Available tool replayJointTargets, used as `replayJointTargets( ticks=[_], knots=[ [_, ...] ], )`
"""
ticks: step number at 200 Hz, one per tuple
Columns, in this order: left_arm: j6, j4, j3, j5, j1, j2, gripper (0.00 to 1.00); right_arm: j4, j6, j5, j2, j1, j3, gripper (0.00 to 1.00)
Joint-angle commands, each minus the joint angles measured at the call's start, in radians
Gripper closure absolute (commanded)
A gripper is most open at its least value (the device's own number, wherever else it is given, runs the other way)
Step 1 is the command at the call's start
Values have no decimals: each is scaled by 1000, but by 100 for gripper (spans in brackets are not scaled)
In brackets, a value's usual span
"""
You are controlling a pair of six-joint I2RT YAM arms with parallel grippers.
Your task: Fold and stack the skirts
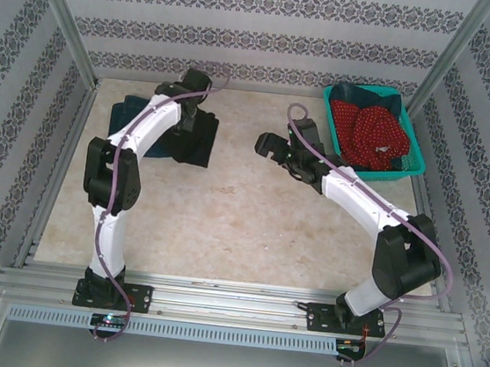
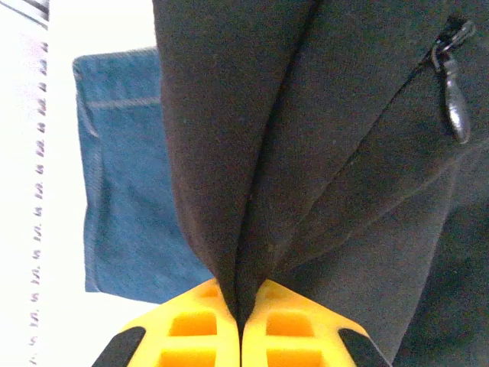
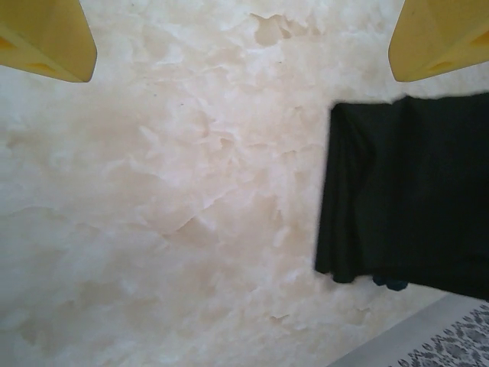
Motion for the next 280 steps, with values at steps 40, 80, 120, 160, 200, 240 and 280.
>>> replayJointTargets(
  ticks=[40,80,120,160,200,240,280],
  knots=[
    [153,-100,234,200,191,60,100,-22,-12,14,-29,-15,-16,2],
    [171,-129,202,429,317,82,100,-72,-26,32,-35,-20,10,2],
    [192,-180,189,592,437,135,100,-102,-14,40,-38,-33,21,2],
    [240,-127,97,671,526,121,100,-121,-6,47,-39,-34,25,2],
    [287,-107,103,757,587,111,100,-149,-14,85,-51,-37,21,2],
    [346,-111,126,779,596,137,99,-141,-13,115,-78,-40,-7,2],
    [286,-100,206,592,599,133,46,-129,-9,155,-120,-44,-56,2]
  ],
)
